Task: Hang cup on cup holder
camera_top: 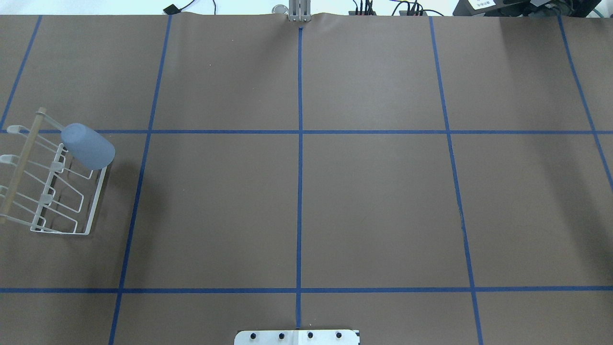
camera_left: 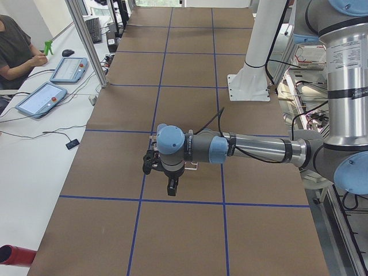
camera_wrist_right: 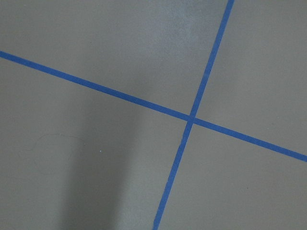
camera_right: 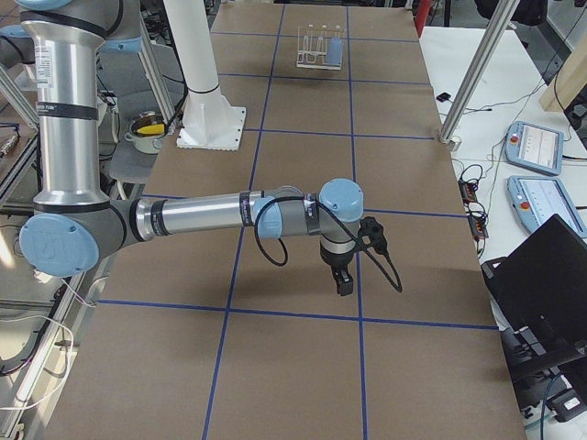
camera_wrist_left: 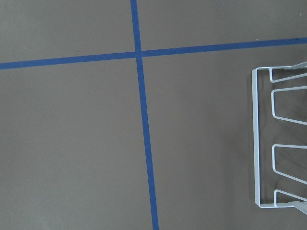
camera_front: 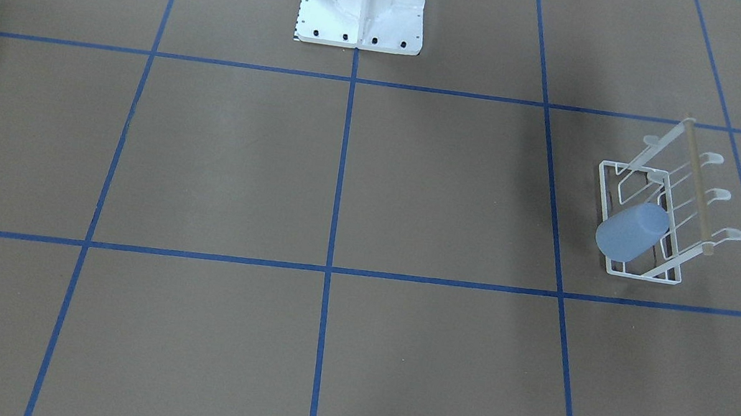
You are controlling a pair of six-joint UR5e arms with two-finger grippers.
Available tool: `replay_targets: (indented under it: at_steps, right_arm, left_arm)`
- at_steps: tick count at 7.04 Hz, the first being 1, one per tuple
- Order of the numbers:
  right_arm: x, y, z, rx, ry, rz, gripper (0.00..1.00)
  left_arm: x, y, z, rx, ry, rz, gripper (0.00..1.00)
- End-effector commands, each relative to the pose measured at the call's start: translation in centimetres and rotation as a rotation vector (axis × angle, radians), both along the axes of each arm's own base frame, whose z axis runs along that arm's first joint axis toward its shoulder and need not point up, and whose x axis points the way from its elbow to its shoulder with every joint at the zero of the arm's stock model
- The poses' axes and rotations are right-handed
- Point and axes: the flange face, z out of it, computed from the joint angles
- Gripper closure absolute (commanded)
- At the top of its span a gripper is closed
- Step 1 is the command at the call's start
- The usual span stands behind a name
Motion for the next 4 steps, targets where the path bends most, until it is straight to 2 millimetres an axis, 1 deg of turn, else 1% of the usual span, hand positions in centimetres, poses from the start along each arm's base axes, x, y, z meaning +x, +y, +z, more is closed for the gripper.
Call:
replay_targets:
  at_steps: [1,4]
  right_arm:
    - [-0.09,0.02,-0.02,-0.001,-0.003,-0.002,0.00]
    - [-0.05,-0.06,-0.07,0.002,0.003,-0.001,0.00]
  left_arm:
    - [-0.09,-0.04,-0.06,-0.002,-0.006,-0.008,0.01]
    - [-0.10,-0.04,-0.05,0.000,-0.008,-0.007,0.01]
